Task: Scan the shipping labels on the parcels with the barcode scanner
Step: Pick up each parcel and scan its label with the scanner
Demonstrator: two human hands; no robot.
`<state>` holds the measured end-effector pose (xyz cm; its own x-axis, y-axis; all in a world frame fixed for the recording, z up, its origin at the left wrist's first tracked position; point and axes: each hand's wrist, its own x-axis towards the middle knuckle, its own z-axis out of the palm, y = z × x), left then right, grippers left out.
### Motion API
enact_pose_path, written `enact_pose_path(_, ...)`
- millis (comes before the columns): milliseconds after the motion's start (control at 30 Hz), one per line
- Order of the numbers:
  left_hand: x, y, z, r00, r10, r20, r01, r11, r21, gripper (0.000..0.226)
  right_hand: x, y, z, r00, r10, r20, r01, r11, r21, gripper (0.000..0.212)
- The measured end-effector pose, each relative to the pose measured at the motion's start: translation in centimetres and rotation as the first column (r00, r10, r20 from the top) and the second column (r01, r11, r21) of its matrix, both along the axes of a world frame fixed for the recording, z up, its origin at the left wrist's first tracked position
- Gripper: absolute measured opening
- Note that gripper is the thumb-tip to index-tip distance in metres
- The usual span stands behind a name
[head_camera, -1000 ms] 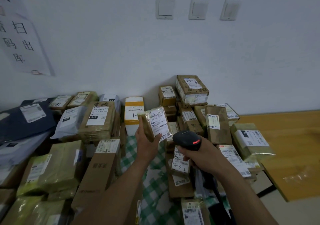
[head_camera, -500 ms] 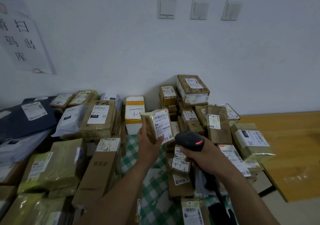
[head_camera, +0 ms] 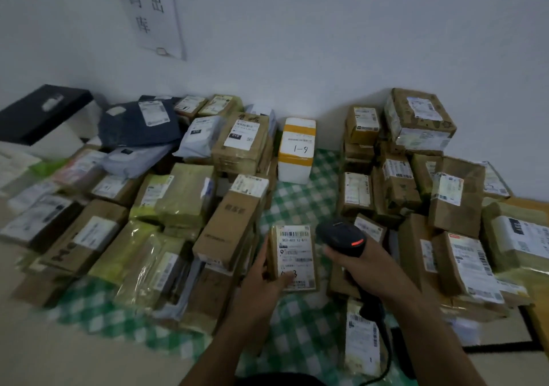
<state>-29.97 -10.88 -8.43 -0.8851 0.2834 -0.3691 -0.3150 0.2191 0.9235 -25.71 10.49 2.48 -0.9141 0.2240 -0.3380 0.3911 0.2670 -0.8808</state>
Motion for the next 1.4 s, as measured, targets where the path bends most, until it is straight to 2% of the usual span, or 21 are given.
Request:
enact_pose_path(100,1.9,-2.6,-1.0,0.999,-0.022,0.023,0.024,0.995,-0.096,0.074,-0.2,-1.3,-1.2,0.998,0.044,0.036,-0.044,0.999,-0.025,0.023)
enact_pose_path(233,2.8,-3.8,-1.7,0.999,-0.043,-0.024,0.036,0.965,-0.261,0.065,-0.6,-2.8,-2.1,0.993,0.098,0.067,-0.094,0.994,-0.063,0.027)
enact_pose_path(300,2.5,-3.7,-2.0,0.998,-0.059,0.002,0.058,0.957,-0.285,0.062,-0.7,-3.2,-2.1,0.99,0.117,0.079,-0.111,0.991,-0.079,0.02)
enact_pose_path(367,2.1,-3.5,-2.7,0.996,-0.082,0.021,0.084,0.953,-0.291,0.068,-0.7,-3.2,-2.3,0.989,0.12,0.083,-0.114,0.991,-0.068,0.016)
enact_pose_path(467,2.0,-3.5,-5.7,0.994,-0.109,-0.006,0.099,0.923,-0.372,0.073,-0.6,-2.8,-2.8,0.992,0.096,0.084,-0.089,0.993,-0.077,0.023)
enact_pose_path(533,2.2,-3.6,-6.6,0.991,-0.125,-0.054,0.088,0.891,-0.446,0.071,-0.3,-2.3,-3.2,0.994,0.073,0.084,-0.065,0.993,-0.098,0.029)
enact_pose_path(667,2.4,-2.0,-4.4,0.986,-0.11,-0.124,0.016,0.806,-0.592,0.074,0.0,-1.3,-3.7,0.994,0.042,0.099,-0.028,0.991,-0.133,0.031)
enact_pose_path(833,1.5,-0.2,-4.6,0.928,-0.308,-0.209,0.071,0.699,-0.712,0.084,0.3,-0.9,-4.5,0.991,0.061,0.121,-0.047,0.992,-0.114,0.028)
enact_pose_path(900,0.8,-0.1,-5.0,0.914,-0.347,-0.21,0.089,0.677,-0.731,0.078,0.4,-1.0,-4.8,0.99,0.07,0.12,-0.057,0.993,-0.105,0.028)
enact_pose_path(1000,0.4,-0.7,-5.1,0.926,-0.321,-0.197,0.092,0.7,-0.708,0.081,0.8,-0.8,-5.4,0.991,0.074,0.11,-0.064,0.994,-0.094,0.03)
enact_pose_path(1133,2.4,-2.7,-5.9,0.915,-0.326,-0.24,0.044,0.669,-0.742,0.076,1.3,-0.5,-6.0,0.99,0.047,0.13,-0.028,0.99,-0.141,0.034)
enact_pose_path(1267,5.0,-3.6,-7.5,0.917,-0.338,-0.214,0.044,0.617,-0.786,0.073,1.3,-0.1,-6.7,0.988,0.037,0.153,-0.014,0.989,-0.15,0.032)
enact_pose_path(1400,5.2,-1.7,-6.2,0.92,-0.35,-0.176,0.086,0.619,-0.781,0.069,1.7,0.6,-6.5,0.994,0.019,0.109,-0.002,0.988,-0.155,0.031)
